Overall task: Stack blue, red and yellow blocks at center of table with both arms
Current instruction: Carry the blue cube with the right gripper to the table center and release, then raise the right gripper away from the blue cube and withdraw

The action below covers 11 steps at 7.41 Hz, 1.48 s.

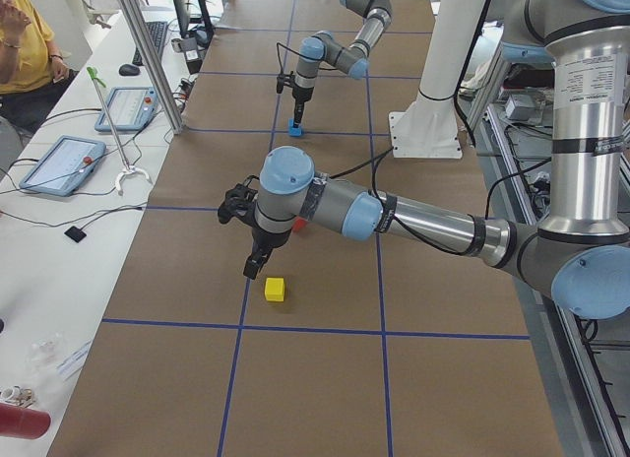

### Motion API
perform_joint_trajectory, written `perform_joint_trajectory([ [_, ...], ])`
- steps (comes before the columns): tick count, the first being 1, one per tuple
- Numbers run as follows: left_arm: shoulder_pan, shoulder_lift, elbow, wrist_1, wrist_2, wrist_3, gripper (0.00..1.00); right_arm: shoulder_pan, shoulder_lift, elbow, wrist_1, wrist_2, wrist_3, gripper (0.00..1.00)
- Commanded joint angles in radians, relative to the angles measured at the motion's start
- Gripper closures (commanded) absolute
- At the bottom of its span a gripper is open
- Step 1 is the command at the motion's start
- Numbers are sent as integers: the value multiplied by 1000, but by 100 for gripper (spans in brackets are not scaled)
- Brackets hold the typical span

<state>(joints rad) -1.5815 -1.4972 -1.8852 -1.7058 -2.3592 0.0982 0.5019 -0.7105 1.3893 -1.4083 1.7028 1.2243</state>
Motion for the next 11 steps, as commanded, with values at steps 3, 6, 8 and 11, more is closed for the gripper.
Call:
perform_joint_trajectory([
  [3,2,-79,8,5,0,0,0,111,-4,14,20,65,-43,0],
  [6,23,-92,-28,-120,-9,-147,0,404,-198,199,-29,330,-305,0],
  [8,194,-67,-14,-291,0,-219,0,634,-327,295,-161,470,-641,0],
  [11,352,-63,-11,-342,6,-222,0,881,-563,306,-159,582,-1109,0],
])
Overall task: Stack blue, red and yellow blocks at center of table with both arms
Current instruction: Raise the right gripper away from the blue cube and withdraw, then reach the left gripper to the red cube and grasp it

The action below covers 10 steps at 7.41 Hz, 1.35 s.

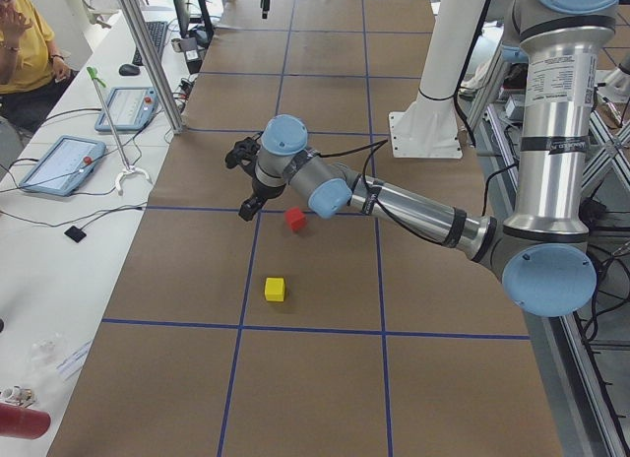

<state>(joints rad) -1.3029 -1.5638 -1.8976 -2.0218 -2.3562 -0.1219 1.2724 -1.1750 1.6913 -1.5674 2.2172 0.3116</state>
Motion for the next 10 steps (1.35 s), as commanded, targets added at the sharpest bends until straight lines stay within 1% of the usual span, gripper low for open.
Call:
perform_joint_trajectory([
  [1,150,4,0,-38,59,-4,0,187,-170,4,0,116,-329,0],
  [2,243,5,2,-64,162,-12,0,240,-222,5,1,118,-409,0],
  [3,320,-7,24,-98,222,-19,0,255,-239,5,4,118,-427,0],
  [4,364,-16,91,-165,227,-18,0,255,-245,5,6,119,-427,0],
  [5,382,-51,189,-254,227,-21,0,255,-245,5,6,118,-425,0],
  [6,387,-108,248,-267,226,-38,0,257,-245,4,6,118,-425,0],
  [7,407,-134,279,-264,227,-45,0,257,-245,5,6,118,-425,0],
  [8,419,-139,299,-265,227,-41,0,257,-245,4,6,118,-425,0],
  [10,436,-140,298,-264,227,-45,0,257,-245,4,6,116,-425,0],
])
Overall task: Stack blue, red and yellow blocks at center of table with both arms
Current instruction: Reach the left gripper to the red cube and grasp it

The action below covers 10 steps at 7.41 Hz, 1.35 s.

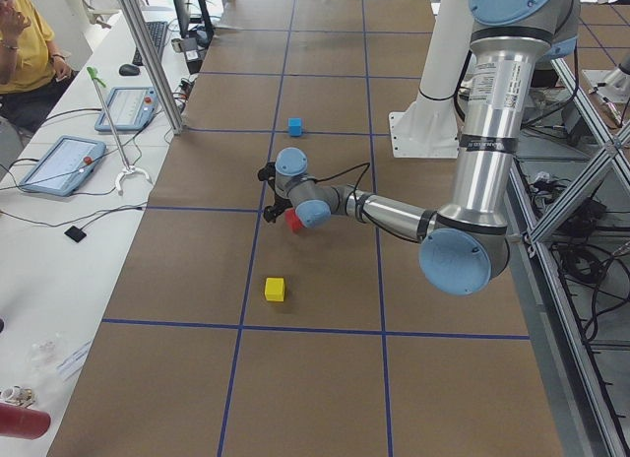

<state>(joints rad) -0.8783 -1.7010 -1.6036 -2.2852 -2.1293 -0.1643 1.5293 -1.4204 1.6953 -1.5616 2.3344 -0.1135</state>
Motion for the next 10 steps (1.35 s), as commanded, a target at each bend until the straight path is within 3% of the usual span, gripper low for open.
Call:
perform_joint_trajectory([
  [1,15,-3,-7,0,-11,-6,0,-1,-2,0,0,-1,0,0],
  [7,79,9,7,3,2,-11,0,0,-12,0,0,-4,1,0],
  [8,81,9,5,3,2,-9,24,-1,-12,0,0,-3,1,0],
  [9,81,10,5,0,3,-9,83,-1,-12,0,0,-3,1,0],
  [10,79,12,-9,-3,64,-12,100,-1,-12,0,0,-3,1,0],
])
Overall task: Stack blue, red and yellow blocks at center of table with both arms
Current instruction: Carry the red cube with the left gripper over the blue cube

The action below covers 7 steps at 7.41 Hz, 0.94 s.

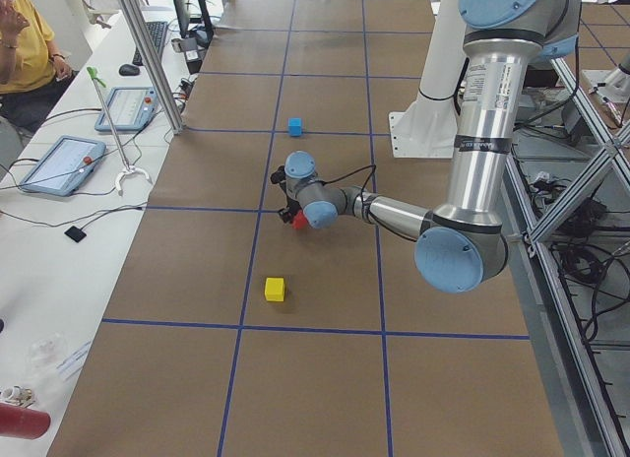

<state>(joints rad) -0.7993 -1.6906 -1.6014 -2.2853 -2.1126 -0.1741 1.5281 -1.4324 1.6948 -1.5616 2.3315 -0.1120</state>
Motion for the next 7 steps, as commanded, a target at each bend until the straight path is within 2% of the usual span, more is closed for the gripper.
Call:
perform_joint_trajectory([
  [1,0,-3,-38,0,75,-45,100,0,-11,0,0,0,2,0],
  [2,-4,-15,-81,22,79,-135,100,1,-20,0,0,3,3,0],
  [3,-8,-81,-103,93,77,-231,100,0,-40,0,0,-3,12,0],
  [6,17,-416,-109,480,85,-535,100,0,-45,-12,-6,-11,18,1],
  [7,76,-537,-100,616,98,-630,100,0,-46,-11,-8,-11,20,1],
])
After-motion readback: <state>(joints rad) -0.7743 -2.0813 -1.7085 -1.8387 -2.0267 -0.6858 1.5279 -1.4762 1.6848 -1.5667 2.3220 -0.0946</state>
